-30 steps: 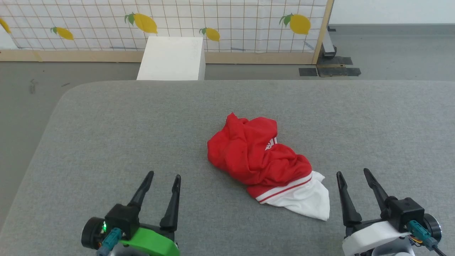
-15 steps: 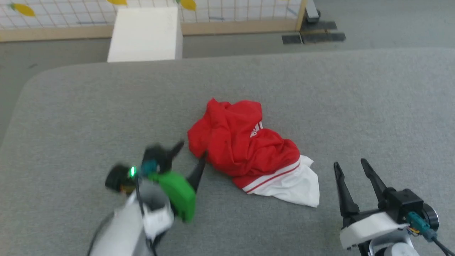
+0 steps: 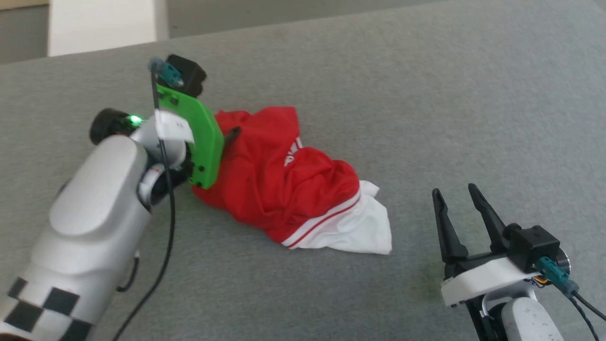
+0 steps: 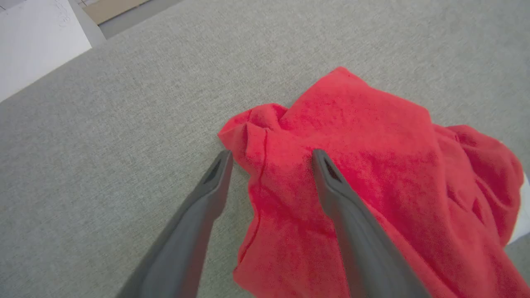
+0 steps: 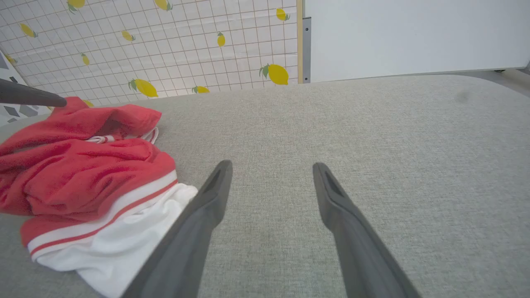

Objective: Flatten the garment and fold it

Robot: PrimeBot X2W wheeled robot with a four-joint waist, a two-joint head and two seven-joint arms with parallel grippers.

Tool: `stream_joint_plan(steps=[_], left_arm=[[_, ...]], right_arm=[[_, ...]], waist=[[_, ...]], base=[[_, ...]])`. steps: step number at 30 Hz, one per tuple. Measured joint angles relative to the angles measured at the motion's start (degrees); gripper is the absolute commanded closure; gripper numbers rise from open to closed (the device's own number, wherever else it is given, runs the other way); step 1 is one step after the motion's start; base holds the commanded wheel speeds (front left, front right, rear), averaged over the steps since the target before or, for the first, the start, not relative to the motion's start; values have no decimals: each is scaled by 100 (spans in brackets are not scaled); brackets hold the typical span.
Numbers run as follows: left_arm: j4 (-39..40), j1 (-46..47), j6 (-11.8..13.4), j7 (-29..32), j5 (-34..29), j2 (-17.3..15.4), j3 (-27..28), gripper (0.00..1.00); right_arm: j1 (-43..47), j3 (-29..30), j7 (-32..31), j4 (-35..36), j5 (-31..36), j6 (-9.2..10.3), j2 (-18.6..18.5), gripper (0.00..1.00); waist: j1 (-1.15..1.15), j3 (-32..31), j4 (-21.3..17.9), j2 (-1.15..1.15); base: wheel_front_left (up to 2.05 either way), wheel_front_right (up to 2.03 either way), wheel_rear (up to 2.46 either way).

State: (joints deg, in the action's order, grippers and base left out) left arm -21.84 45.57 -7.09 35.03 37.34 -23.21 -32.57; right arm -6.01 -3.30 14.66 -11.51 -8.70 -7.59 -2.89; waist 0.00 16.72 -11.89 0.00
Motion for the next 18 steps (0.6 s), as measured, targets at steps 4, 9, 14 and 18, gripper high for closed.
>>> stream_joint_plan(steps=[4,9,14,18], left_arm=[[-456,258,0,553,409,-229,-385,0],[-552,255,0,366,725,-263,-523,100],[-554,255,0,-697,732,-290,-444,100],[-533,271,2,-1749,630,-342,-254,100]], right_arm=[[-44,-58,0,1,-119,0,0,0],[-43,-34,0,-23,-135,0,0,0],[-41,-18,0,-55,-16,0,1,0],[-30,21,0,-78,104,0,-1,0]], waist=[[0,272,-319,0],[1,372,-428,0],[0,247,-384,0],[0,20,-288,0]], base=[[0,0,0],[0,0,0],[0,0,0],[0,0,0]])
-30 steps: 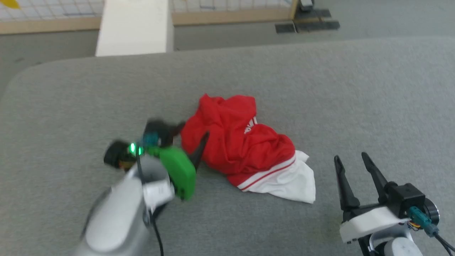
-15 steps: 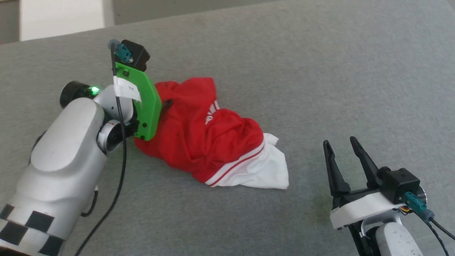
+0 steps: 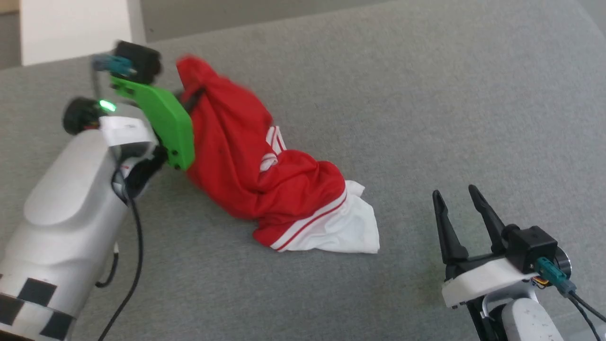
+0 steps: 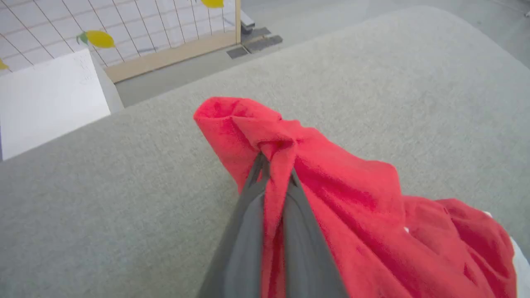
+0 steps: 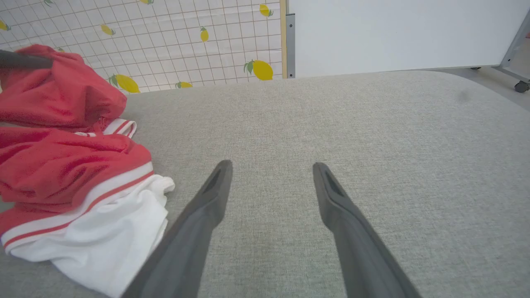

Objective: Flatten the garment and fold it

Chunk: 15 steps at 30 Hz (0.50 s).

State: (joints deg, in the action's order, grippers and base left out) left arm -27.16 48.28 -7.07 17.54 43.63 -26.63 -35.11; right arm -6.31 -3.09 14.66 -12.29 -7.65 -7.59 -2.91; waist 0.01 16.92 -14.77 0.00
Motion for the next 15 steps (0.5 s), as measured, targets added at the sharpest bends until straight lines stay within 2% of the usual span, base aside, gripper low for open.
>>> stream_joint_plan(steps=[4,9,12,15], left_arm=[[180,176,30,-1165,-304,-49,297,100],[789,520,179,-2514,-844,-48,465,100],[1216,673,176,-2877,-1055,42,359,100],[1500,681,127,-2870,-1269,281,-91,100]], right_arm=[[110,20,0,-42,67,0,0,0],[222,27,0,-88,116,0,1,0],[258,53,0,-88,116,0,1,0],[278,111,0,-87,115,0,3,0]], waist=[[0,-290,138,0],[0,-641,301,0],[-1,-802,385,0],[0,-899,472,0]], base=[[0,0,0],[0,0,0],[0,0,0],[0,0,0]])
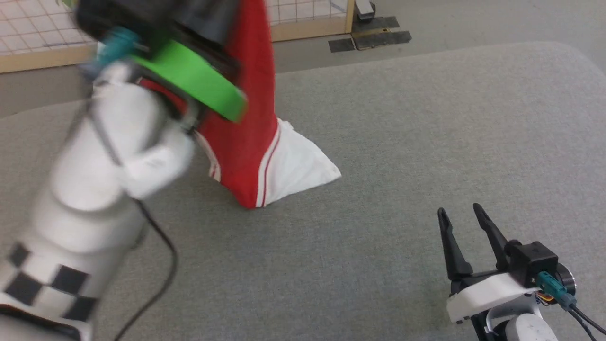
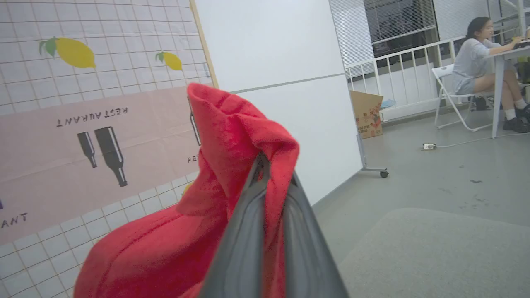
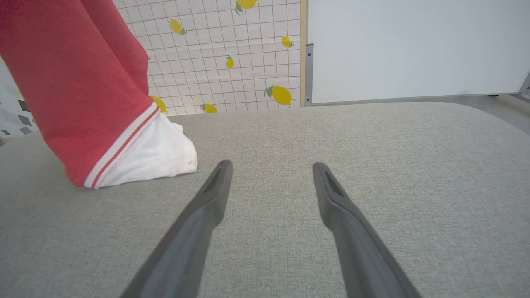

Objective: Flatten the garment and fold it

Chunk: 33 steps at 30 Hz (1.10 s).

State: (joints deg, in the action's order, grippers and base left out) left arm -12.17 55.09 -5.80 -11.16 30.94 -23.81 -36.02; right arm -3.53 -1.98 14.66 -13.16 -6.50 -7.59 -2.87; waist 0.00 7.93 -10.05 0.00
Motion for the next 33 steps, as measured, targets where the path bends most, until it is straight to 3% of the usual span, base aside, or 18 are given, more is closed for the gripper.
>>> stream_joint_plan(steps=[8,14,15,16,17,21,26,29,33], left_arm=[[-328,-1294,-123,665,-40,1009,-2014,100],[-1236,-2301,-124,612,105,1605,-2827,100],[-1365,-2384,-124,624,131,1667,-2928,85],[-1518,-2476,-124,626,174,1718,-3018,39],[-1660,-2546,-125,620,236,1751,-3099,0],[-1919,-2576,-129,379,300,1822,-3207,0],[-1929,-2462,-107,-57,350,1811,-2895,0],[-1712,-2336,97,-231,382,1671,-2528,0],[-1288,-2257,522,-331,391,1252,-1883,0]], right_arm=[[19,374,0,5,0,0,0,0],[14,516,0,27,2,0,-3,0],[14,519,0,26,4,0,-3,0],[13,521,0,26,12,0,-3,0],[12,519,0,25,16,0,-3,0],[13,520,0,3,49,0,-3,0],[20,469,0,-42,79,0,-1,0],[37,461,0,-42,109,0,-1,0],[122,456,0,26,152,0,-2,0]], waist=[[0,-10,81,0],[0,84,88,0],[0,93,94,0],[0,100,104,0],[0,103,117,0],[0,82,201,0],[0,-50,330,0],[0,-166,417,0],[0,-321,560,0]], base=[[0,0,0],[0,0,0],[0,0,0],[0,0,0],[0,0,0],[0,0,0],[0,0,0],[0,0,0],[0,0,0]])
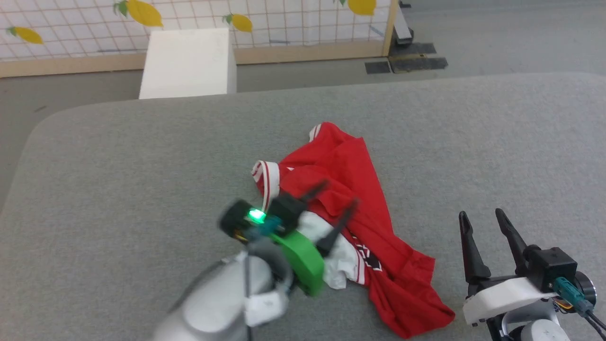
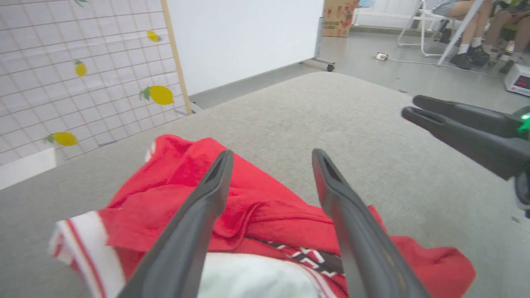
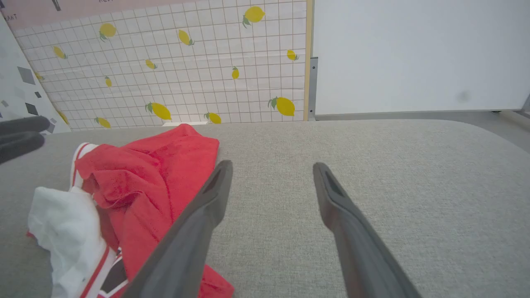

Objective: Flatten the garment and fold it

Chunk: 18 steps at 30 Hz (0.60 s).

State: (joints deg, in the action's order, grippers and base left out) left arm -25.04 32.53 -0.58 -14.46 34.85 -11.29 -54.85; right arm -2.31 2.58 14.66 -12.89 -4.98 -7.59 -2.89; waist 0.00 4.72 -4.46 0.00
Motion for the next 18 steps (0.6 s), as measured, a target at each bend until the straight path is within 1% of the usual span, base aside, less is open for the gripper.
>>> stream_joint_plan(steps=[5,7,9,11,12,15,18], left_arm=[[592,-188,587,-26,-55,-676,973,0],[860,-461,786,-26,-56,-839,1397,0],[1213,-1035,1006,-29,-114,-995,1926,0],[1374,-1450,1050,-32,-120,-1011,2156,0],[1410,-1802,1059,-32,-132,-1011,2231,0],[1372,-2219,1056,-31,-121,-1005,2184,0],[1349,-2333,1020,121,-104,-1016,2059,0]], right_arm=[[64,-25,0,167,52,0,0,0],[104,-34,0,243,54,0,1,0],[158,-33,0,337,54,0,0,0],[202,-35,0,390,54,0,1,0],[256,-44,0,416,53,0,0,0],[317,-69,0,443,51,0,1,0],[356,-88,0,463,49,0,1,0]], waist=[[0,-157,192,0],[0,-201,252,0],[0,-250,333,0],[0,-272,368,0],[0,-287,386,0],[0,-277,391,0],[0,-229,394,0]], base=[[0,0,0],[0,0,0],[0,0,0],[0,0,0],[0,0,0],[0,0,0],[0,0,0]])
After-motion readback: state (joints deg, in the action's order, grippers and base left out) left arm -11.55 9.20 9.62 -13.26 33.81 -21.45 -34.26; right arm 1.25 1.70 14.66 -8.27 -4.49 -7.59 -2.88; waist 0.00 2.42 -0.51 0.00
